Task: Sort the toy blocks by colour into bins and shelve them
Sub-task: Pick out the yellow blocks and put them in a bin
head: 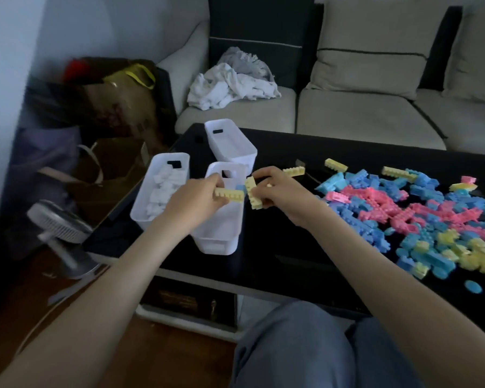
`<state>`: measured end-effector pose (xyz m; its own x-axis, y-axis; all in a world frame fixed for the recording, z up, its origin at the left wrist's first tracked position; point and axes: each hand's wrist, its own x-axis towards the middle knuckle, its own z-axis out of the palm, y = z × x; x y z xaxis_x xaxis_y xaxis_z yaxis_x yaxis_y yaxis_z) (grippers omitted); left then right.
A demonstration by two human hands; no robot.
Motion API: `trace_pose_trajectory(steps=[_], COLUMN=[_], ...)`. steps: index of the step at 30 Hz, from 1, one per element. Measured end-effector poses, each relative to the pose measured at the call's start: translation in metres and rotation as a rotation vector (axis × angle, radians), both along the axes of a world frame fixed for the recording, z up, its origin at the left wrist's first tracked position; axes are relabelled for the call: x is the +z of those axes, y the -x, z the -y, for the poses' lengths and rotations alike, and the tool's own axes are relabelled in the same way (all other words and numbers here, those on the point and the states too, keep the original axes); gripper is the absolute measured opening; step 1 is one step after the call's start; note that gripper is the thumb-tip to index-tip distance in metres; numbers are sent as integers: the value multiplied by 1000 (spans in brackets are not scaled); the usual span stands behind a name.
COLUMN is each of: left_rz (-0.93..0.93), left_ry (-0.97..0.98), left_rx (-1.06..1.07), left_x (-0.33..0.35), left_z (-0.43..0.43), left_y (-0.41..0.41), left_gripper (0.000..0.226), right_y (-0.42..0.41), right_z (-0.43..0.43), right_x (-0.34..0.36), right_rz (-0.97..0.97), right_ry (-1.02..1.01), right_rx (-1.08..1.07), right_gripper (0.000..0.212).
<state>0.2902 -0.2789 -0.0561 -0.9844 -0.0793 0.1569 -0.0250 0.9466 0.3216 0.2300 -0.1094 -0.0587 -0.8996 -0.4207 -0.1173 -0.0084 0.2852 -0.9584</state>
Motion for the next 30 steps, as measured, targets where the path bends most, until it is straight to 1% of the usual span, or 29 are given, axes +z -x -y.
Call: trace_pose_trajectory(steps=[4, 7, 12, 15, 17, 19, 21, 22, 23, 25, 27, 29, 30], left_rz=[-13, -81, -144, -192, -222, -124, 40, 97, 116, 68, 28, 46, 57], left_ry=[-18, -37, -72, -65, 2, 117, 188, 187, 166, 98, 35, -16, -30], left_rx=[-25, -38, -17, 17, 50, 71, 36, 13, -1, 1, 19, 31, 34], left_x=[-10, -15, -21, -23, -23, -22, -22, -22, -23, -25, -26, -25, -24], left_z=[6, 13, 26, 34, 37, 37, 35, 34, 34, 36, 40, 42, 42], left_y=[-1, -3, -14, -19, -18, -17, -16, -16, -16, -12, -7, -3, -1], left_gripper=[14, 13, 11, 14, 18, 23, 27, 28, 28, 26, 22, 21, 21], right_y=[6, 12, 19, 19, 16, 11, 8, 9, 11, 17, 26, 34, 37], right_z=[17, 19, 30, 39, 42, 45, 47, 49, 51, 57, 67, 77, 82], right_x=[-3, -1, -2, 0, 1, 2, 1, -1, -3, -8, -15, -23, -25], right_rz=[60, 93, 81, 62, 15, -39, -131, -212, -296, -422, -468, -511, -551], right_ry=[45, 97, 147, 140, 102, 5, -211, -329, -420, -518, -619, -824, -945], right_rx=[-25, -60, -164, -132, -51, 50, 149, 195, 228, 261, 288, 338, 367], right_gripper=[35, 33, 38, 38, 37, 39, 40, 40, 40, 38, 38, 37, 33])
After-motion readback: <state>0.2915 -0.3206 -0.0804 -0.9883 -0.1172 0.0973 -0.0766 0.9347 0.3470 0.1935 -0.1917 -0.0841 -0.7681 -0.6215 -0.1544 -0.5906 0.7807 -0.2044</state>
